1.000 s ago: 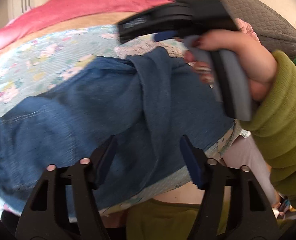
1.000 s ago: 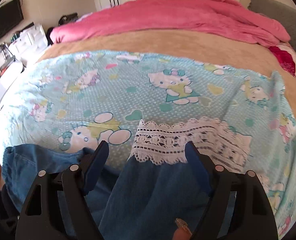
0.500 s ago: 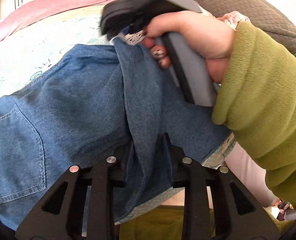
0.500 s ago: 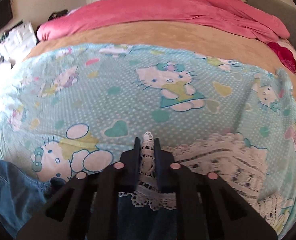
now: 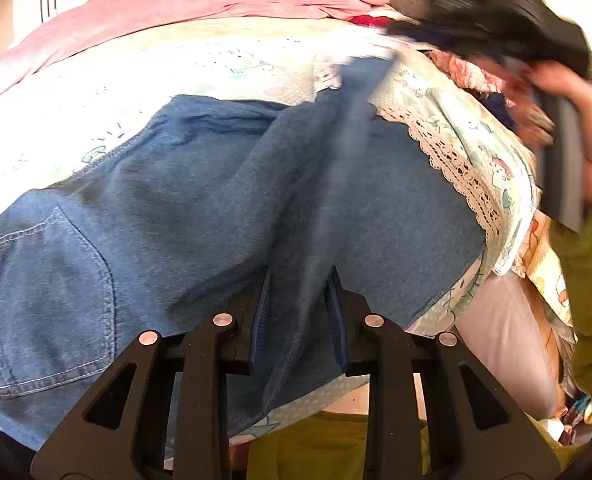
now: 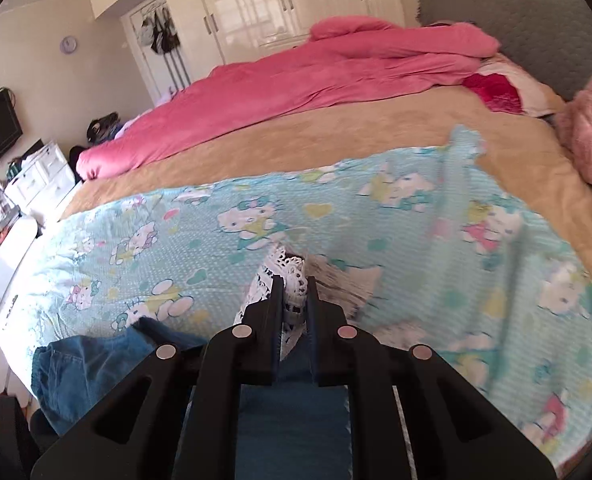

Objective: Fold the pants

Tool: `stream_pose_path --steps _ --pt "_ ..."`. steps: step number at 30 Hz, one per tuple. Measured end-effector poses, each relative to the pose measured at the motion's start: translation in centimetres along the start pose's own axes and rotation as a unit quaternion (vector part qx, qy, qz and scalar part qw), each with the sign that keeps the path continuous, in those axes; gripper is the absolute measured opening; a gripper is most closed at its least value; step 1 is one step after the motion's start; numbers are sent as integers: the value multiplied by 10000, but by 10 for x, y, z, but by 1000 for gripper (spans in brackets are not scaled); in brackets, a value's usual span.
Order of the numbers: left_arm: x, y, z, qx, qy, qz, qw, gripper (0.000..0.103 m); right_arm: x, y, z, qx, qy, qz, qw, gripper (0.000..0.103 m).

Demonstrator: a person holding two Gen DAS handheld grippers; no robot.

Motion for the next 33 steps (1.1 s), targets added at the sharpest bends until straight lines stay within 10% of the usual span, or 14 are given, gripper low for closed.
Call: stream_pose_path --steps 2,15,33 --pt "-1 0 -4 -71 -68 159 9998 0 12 -16 -20 -13 7 158 9999 10" --pt "2 -11 -16 -443 -135 830 9955 0 120 -61 -76 35 565 689 9960 10" --pt "26 -12 -1 -609 202 909 9938 4 164 -74 -81 305 802 972 9916 27"
Point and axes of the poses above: each gripper's, at about its wrist camera, not at the fingertips, and z roughly the way its jaws point, y to its left, x to its underside, the point moved 5 cm from there along z, roughly the way its jaws point, and after that the axes turned 6 degrees about -z, right-handed, at the moved point
